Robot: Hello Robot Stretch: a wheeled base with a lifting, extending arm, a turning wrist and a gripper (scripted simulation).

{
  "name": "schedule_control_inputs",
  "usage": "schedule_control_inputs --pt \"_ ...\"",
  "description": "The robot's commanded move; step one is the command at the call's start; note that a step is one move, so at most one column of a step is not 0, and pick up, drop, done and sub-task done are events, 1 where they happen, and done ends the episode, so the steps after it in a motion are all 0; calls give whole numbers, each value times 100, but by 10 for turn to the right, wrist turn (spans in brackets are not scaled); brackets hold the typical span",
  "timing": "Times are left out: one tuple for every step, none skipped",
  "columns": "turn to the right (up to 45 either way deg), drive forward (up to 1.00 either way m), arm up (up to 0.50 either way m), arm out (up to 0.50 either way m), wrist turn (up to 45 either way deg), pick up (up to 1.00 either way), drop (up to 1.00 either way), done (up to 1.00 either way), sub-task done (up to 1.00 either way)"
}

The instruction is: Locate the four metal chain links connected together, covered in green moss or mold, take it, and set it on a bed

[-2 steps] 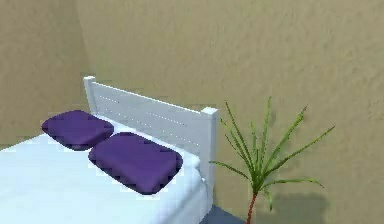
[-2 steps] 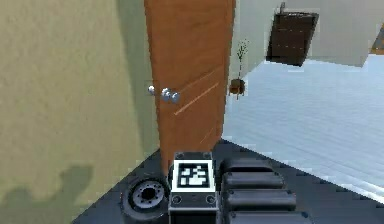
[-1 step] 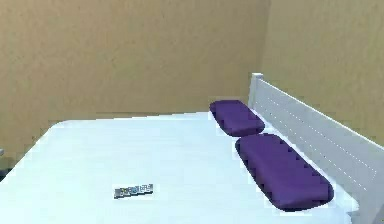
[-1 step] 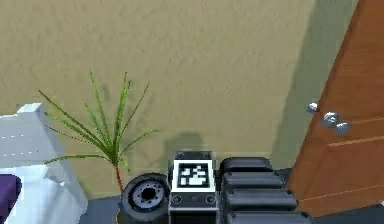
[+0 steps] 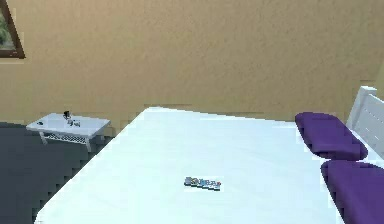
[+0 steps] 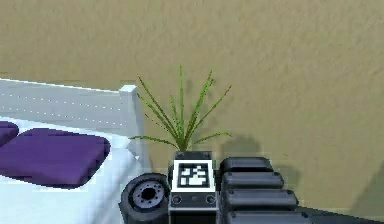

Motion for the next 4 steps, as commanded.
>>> schedule_control_inputs --pt "0 15 0 0 0 0 0 0 0" --pt "-450 0 0 0 0 0 0 0 0" --pt "-30 0 0 0 0 0 0 0 0" --pt "0 0 0 48 0 0 0 0 0"
